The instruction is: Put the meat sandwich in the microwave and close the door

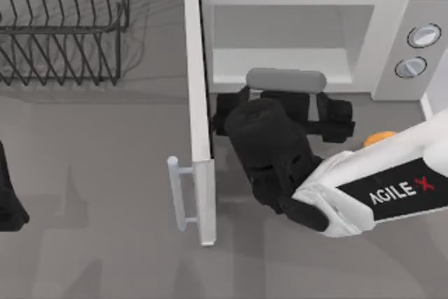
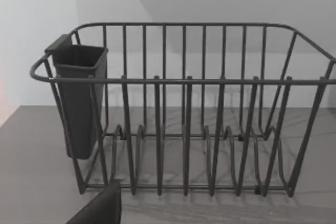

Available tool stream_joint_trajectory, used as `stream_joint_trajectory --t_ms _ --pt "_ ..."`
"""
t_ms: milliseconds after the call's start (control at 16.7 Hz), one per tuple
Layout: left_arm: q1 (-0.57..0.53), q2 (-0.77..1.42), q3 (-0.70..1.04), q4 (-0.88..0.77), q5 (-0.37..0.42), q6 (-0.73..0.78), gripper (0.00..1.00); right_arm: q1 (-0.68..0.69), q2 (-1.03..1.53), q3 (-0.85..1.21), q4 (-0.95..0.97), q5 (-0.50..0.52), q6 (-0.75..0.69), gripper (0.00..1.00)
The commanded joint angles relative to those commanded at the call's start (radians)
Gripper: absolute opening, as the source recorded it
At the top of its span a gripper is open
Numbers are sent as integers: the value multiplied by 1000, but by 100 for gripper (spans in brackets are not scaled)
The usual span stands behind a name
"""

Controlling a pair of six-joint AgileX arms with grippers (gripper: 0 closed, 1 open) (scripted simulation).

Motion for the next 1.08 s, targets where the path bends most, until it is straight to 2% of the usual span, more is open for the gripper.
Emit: stream_joint_trajectory --t_ms 420,780,1080 --pt "0 0 0 0 0 0 100 0 -192 69 -271 -3 -1 100" --pt "0 0 0 0 0 0 100 -5 -205 63 -275 -8 -4 100" --pt "0 0 0 0 0 0 100 -100 -412 -49 -307 -109 -52 100"
